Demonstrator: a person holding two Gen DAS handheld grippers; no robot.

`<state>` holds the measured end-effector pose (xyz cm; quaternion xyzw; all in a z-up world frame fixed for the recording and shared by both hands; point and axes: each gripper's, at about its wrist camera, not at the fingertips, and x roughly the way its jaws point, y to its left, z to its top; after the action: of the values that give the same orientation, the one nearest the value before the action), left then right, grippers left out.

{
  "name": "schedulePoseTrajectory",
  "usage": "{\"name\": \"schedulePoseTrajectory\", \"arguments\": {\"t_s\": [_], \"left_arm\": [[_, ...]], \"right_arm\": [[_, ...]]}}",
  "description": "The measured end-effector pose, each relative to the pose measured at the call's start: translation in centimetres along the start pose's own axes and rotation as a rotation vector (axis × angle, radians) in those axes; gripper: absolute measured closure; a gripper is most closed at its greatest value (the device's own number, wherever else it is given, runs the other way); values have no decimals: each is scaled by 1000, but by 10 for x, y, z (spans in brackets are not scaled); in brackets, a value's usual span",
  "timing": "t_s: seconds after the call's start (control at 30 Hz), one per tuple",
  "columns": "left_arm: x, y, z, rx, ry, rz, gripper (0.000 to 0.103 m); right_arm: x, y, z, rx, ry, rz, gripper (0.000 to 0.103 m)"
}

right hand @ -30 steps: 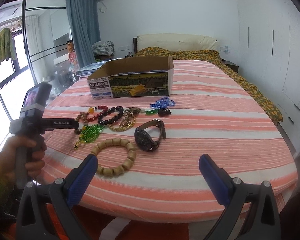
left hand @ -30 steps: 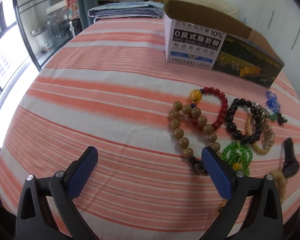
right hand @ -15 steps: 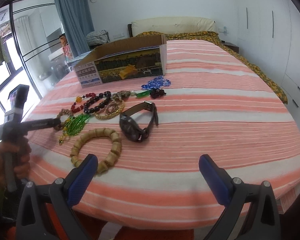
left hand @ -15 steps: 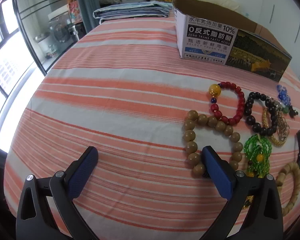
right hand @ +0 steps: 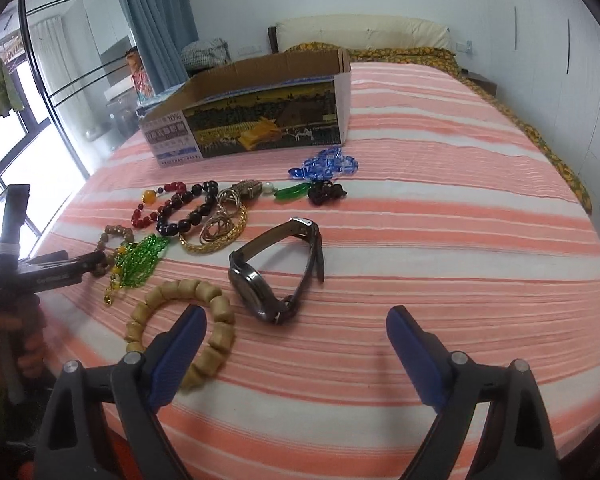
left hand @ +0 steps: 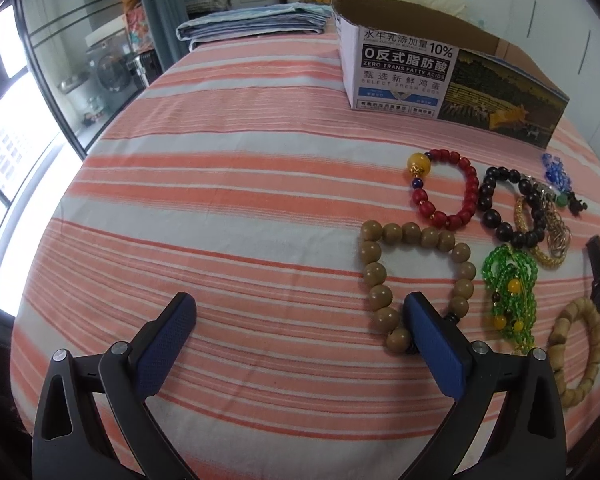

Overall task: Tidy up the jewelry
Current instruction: 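Grasp the brown wooden bead bracelet with left tool while right tool grasps the black watch, then carry the bracelet with left tool while right tool carries the watch over the cardboard box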

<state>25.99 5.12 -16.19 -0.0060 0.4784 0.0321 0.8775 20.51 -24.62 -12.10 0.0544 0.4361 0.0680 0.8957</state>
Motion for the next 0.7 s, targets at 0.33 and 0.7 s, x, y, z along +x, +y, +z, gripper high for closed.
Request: {"name": "schedulePoseTrajectory", "arguments": {"t_s": [0.33, 0.7], "left_arm": [[-23, -30, -14, 86, -21, -57, 59], [-24, -29, -12, 81, -55, -135, 93]], "right_arm": [[25, 6, 8, 86, 21, 44, 10], [42, 11, 18, 68, -18, -43, 48]]}}
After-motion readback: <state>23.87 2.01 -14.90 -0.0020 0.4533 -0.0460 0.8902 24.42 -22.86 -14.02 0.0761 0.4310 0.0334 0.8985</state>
